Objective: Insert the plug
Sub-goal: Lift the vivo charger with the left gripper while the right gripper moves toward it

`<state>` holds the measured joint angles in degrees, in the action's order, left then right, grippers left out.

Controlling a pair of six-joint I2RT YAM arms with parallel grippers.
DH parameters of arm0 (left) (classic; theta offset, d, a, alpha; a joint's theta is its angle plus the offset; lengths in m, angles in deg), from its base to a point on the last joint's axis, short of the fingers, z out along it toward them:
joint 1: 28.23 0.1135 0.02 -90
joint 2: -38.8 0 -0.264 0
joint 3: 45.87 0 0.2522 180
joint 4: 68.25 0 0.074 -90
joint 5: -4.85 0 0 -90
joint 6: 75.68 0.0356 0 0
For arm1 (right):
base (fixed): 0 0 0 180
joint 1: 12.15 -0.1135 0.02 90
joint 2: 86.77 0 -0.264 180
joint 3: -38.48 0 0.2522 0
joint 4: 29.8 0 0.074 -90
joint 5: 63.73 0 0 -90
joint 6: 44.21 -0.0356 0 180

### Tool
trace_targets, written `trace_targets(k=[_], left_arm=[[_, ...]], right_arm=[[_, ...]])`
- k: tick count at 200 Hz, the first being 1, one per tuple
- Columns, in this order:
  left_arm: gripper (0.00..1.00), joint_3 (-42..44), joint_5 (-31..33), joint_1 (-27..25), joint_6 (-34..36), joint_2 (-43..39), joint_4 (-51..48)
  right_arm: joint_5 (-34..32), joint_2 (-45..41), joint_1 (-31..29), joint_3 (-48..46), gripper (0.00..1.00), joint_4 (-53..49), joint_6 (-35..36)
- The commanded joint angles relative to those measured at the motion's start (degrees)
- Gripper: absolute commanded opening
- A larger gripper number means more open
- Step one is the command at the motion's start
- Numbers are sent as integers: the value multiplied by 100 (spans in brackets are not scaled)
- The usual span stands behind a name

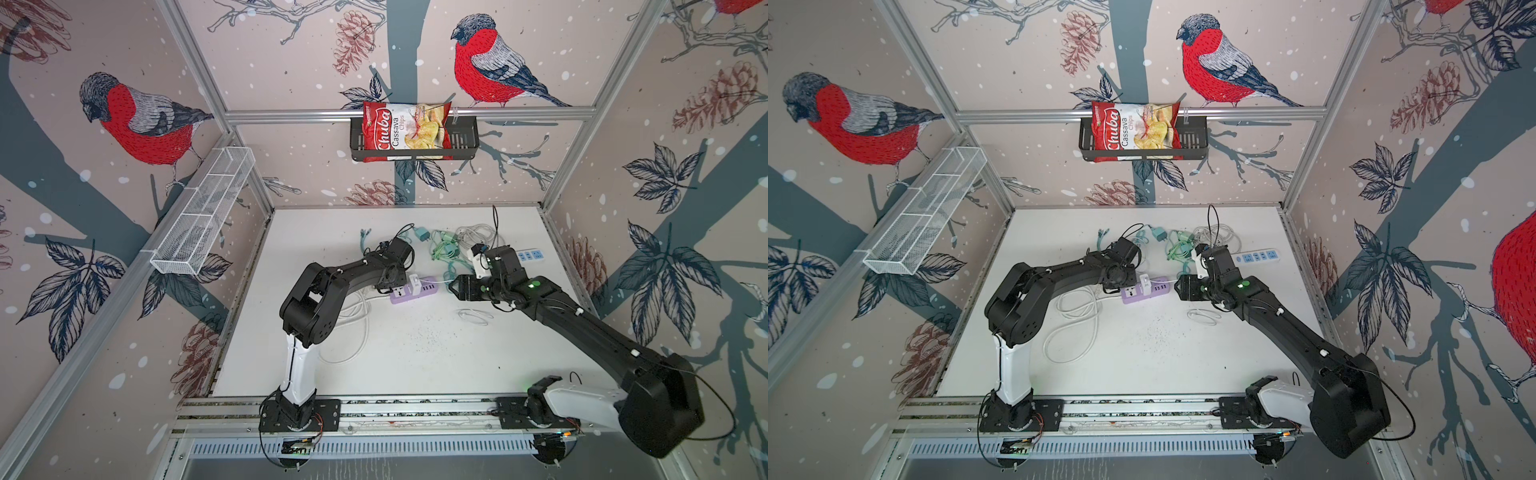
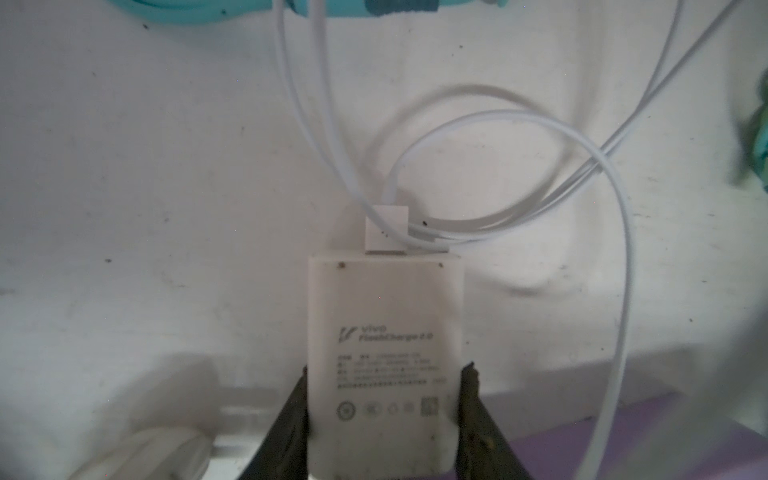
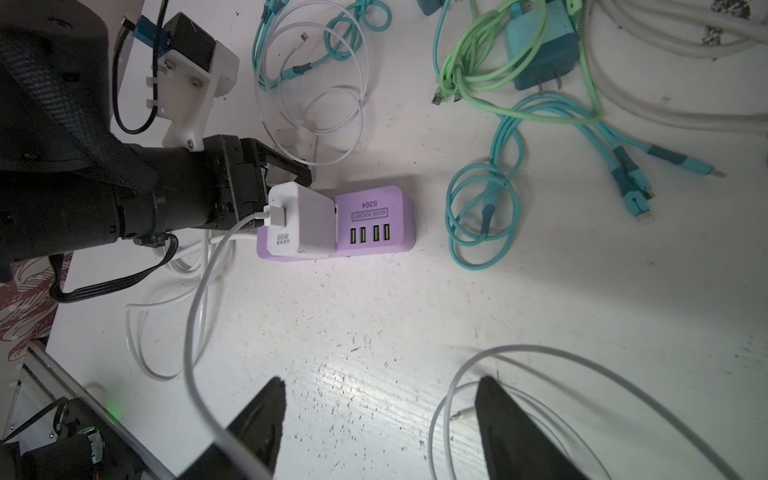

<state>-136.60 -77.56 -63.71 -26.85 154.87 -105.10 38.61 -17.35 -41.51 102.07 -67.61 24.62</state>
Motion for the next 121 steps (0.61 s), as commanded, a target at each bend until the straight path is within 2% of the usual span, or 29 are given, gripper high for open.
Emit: trace_targets(k=[1, 31, 45, 84, 121], left_arm=[[35, 62, -399, -13, -8, 136, -619], [25, 50, -207, -30, 275, 37, -576], [21, 63, 168, -30, 478, -113, -501], [22, 241, 951, 106, 992, -929, 77], [20, -99, 853, 590, 1818, -1146, -32]], right_arm=[[5, -69, -8, 2, 73, 119, -20], [5, -25, -19, 8, 73, 138, -25], [-2, 25, -18, 53, 73, 130, -32], [117, 170, 1, 287, 73, 211, -54], [255, 494, -3, 703, 73, 163, -23]])
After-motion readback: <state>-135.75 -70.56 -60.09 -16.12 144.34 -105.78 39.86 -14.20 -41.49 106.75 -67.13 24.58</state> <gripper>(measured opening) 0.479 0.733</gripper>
